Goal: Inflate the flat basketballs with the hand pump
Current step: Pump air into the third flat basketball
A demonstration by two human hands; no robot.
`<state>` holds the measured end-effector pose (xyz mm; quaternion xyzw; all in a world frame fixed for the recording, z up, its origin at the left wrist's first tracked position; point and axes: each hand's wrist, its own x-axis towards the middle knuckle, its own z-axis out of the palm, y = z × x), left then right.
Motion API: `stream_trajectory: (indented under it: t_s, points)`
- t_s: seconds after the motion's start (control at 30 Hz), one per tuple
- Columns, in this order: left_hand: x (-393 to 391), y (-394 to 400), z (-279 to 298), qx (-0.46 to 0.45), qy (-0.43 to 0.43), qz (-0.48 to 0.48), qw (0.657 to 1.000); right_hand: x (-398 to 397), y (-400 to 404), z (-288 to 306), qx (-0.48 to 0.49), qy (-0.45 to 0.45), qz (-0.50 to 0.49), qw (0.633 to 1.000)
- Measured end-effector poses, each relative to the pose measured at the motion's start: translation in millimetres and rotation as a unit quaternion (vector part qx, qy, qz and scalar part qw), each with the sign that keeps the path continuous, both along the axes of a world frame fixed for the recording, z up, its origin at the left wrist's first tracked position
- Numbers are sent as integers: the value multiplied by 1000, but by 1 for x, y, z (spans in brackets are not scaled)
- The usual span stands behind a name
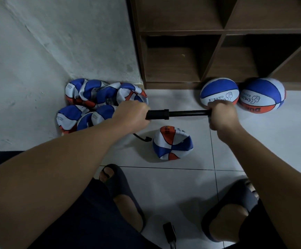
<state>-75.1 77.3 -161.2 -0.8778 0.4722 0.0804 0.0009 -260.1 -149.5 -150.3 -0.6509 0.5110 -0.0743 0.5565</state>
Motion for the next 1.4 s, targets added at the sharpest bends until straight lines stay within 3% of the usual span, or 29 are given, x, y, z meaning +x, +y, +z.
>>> stream_trajectory:
  t_s: [0.23, 0.77, 0.97, 1.1, 1.17, 1.27, 1.4]
  points:
    - [-3, -8, -2, 0, 8, -3, 1000, 21, 50, 1, -33, -16, 34, 999]
    - [-15, -22, 16, -3, -20, -39, 999, 44, 72, -13, -52, -41, 51, 997]
    - [-10, -11, -14, 4, 38, 34, 999, 46, 62, -14, -3, -54, 118, 992]
    - [11, 2, -19, -18, 104, 136, 985, 39, 50, -36, 68, -82, 61, 992]
    - [21, 9, -23, -18, 120, 184, 975, 33, 48, -62, -1, -45, 98, 994]
    - [27, 14, -32, -6, 143, 221, 965, 26, 47, -104, -138, 39, 216, 966]
    - [32, 16, -45, -27, 180, 256, 949, 24, 49, -138, -203, 82, 311, 925]
